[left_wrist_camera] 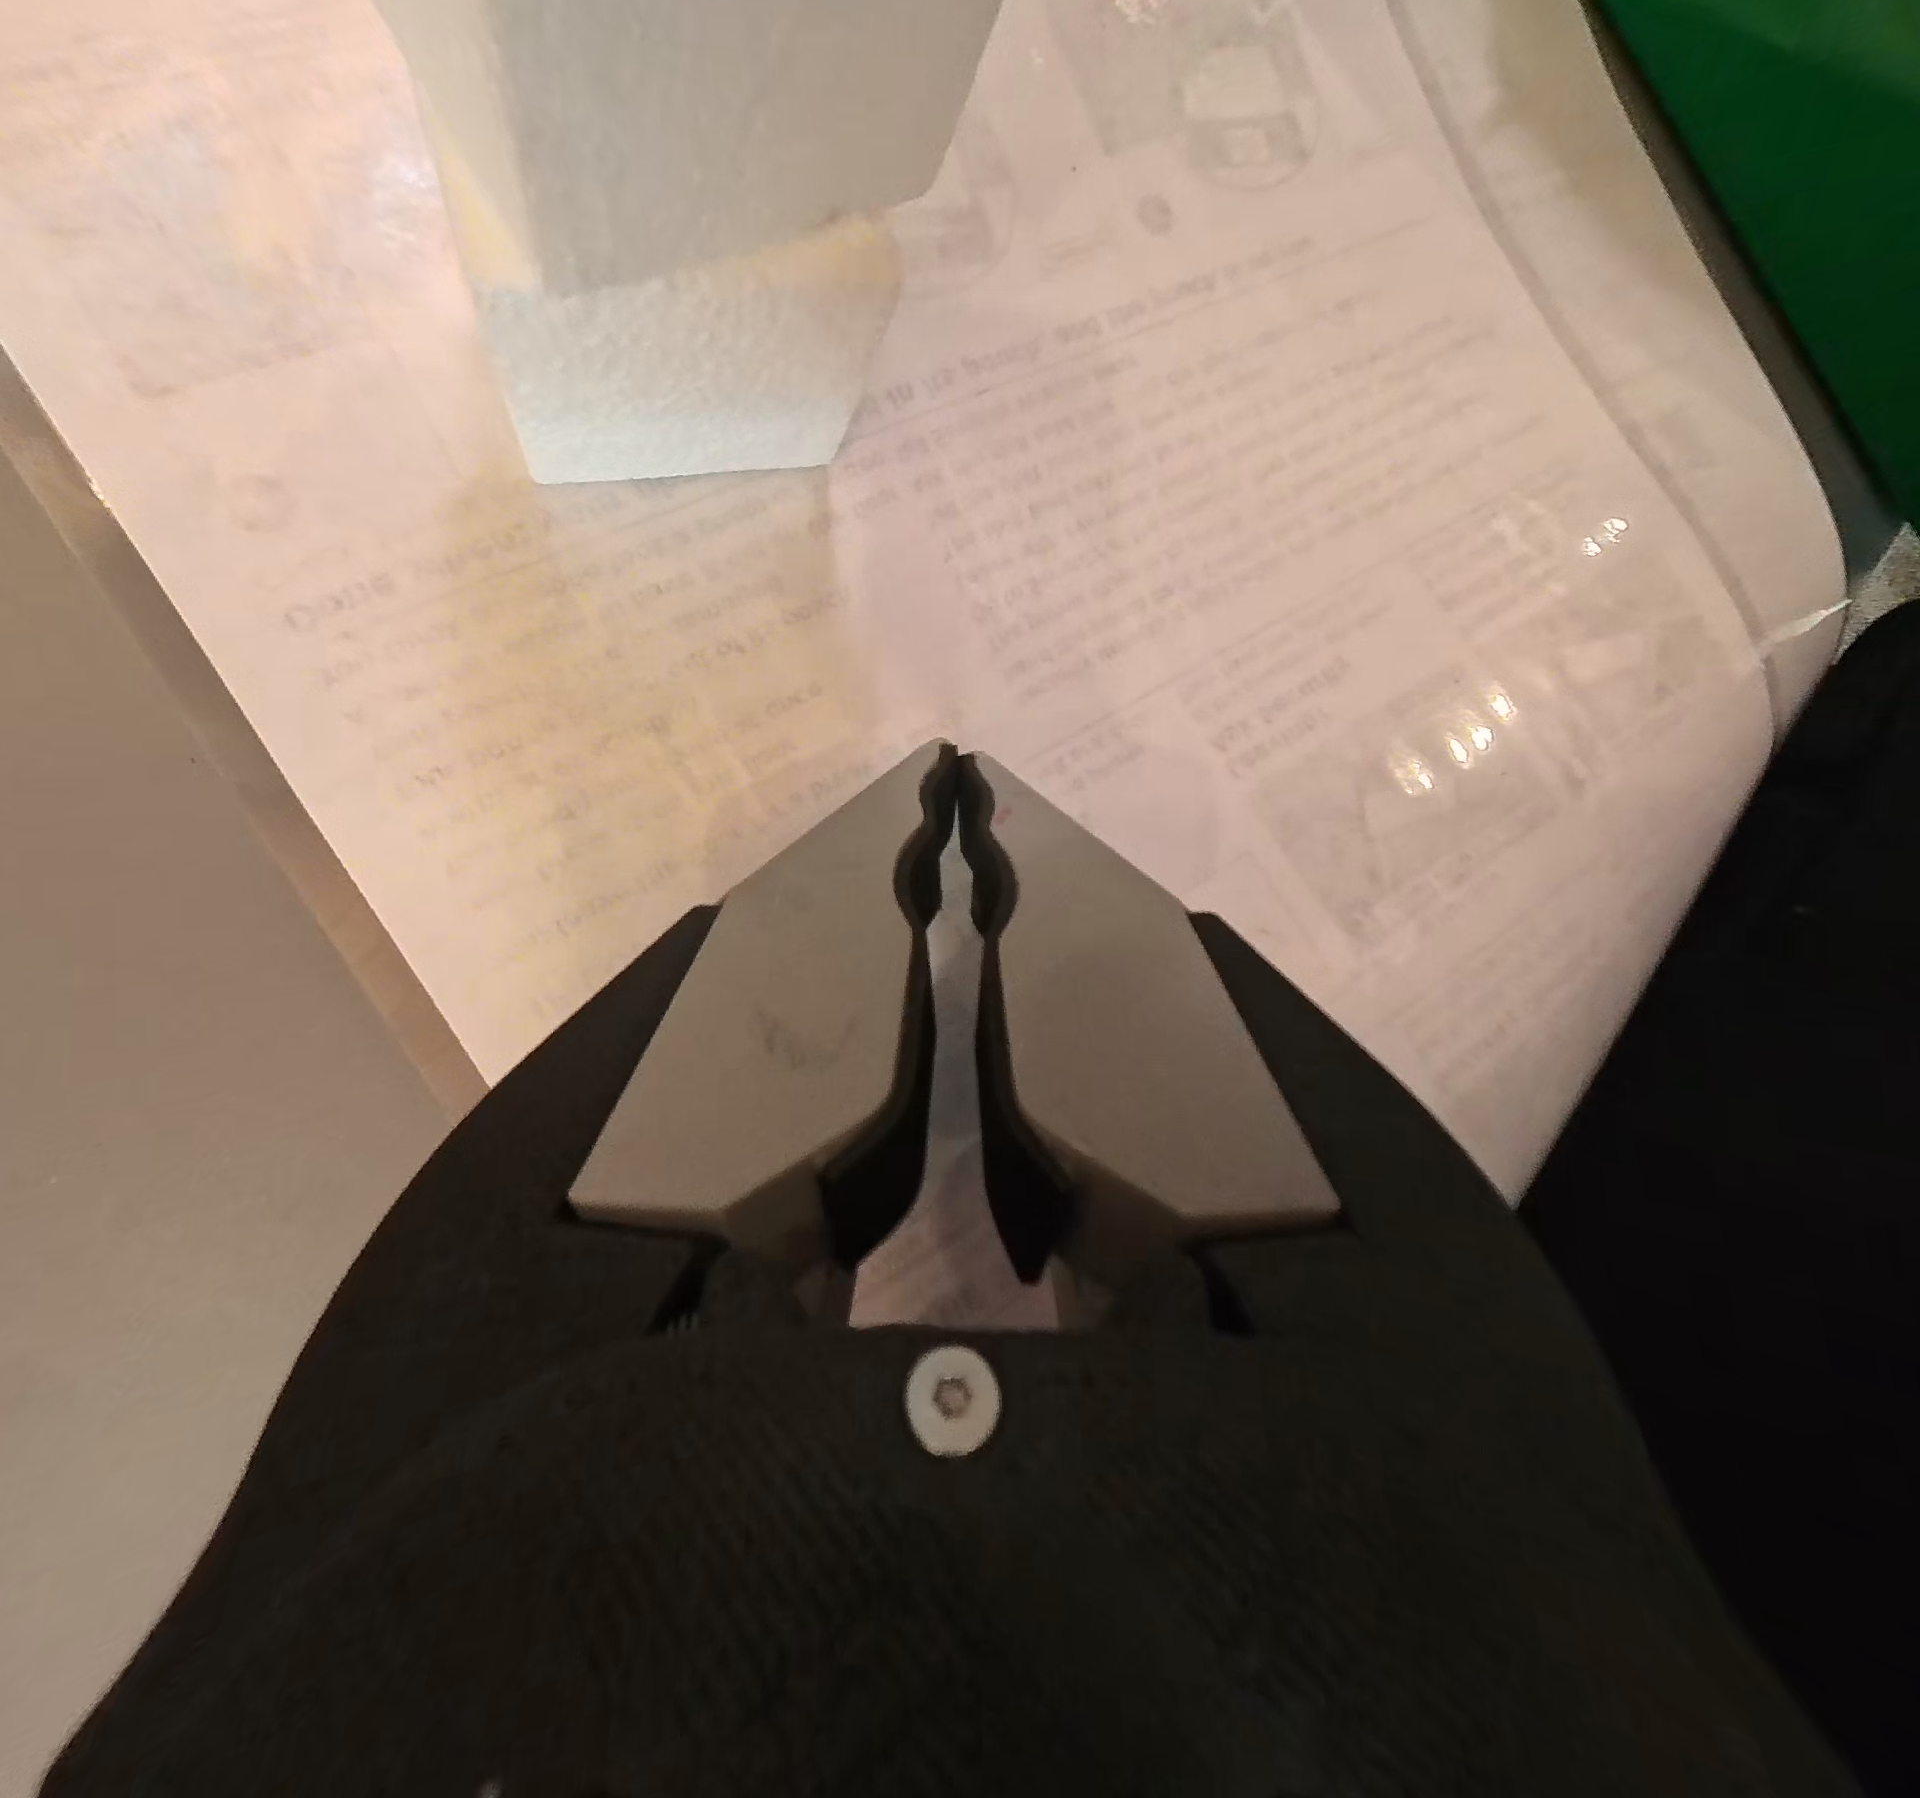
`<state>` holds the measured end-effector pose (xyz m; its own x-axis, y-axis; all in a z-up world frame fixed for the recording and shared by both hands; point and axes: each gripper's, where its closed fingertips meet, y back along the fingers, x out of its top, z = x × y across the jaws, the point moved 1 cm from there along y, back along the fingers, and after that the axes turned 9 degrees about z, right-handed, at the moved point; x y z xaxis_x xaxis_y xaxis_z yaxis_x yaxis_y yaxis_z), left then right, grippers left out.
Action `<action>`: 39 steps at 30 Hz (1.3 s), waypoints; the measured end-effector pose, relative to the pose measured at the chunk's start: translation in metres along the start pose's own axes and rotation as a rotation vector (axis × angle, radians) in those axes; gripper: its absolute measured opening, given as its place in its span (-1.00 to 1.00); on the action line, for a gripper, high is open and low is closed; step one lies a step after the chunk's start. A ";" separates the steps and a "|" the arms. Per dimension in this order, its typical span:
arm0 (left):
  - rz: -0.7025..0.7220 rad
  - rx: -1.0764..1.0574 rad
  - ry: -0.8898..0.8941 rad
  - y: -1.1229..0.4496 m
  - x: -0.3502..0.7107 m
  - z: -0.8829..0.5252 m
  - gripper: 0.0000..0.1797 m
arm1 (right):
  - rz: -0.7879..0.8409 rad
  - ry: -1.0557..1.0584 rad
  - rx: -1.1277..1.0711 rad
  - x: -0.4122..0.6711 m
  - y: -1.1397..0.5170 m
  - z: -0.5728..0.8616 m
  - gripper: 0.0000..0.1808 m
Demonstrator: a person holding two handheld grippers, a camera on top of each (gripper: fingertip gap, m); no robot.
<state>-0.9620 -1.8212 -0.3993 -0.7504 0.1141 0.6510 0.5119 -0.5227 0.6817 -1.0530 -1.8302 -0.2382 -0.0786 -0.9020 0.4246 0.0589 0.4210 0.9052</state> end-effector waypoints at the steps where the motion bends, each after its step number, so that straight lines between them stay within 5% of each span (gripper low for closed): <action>1: 0.001 0.001 0.000 0.000 0.000 0.000 -1.00 | 0.009 -0.009 0.005 0.000 0.001 -0.001 -0.35; 18: -0.010 -0.013 -0.014 0.000 0.000 0.000 -1.00 | 0.416 -0.242 -0.006 -0.004 0.077 0.011 -0.30; 21: -0.014 -0.017 -0.018 0.001 0.000 0.000 -1.00 | 0.474 -0.263 0.037 -0.014 0.072 0.000 -0.41; 27: -0.008 -0.014 -0.023 0.001 0.000 0.000 -1.00 | 0.494 -0.321 0.131 -0.043 0.032 -0.033 -1.00; 39: -0.016 0.005 -0.055 0.001 0.000 0.000 -1.00 | 0.406 -0.232 0.084 -0.060 -0.047 -0.069 -1.00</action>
<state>-0.9620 -1.8217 -0.3987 -0.7345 0.1685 0.6574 0.5023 -0.5164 0.6936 -0.9826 -1.8022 -0.3072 -0.2871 -0.6215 0.7289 0.0506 0.7500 0.6595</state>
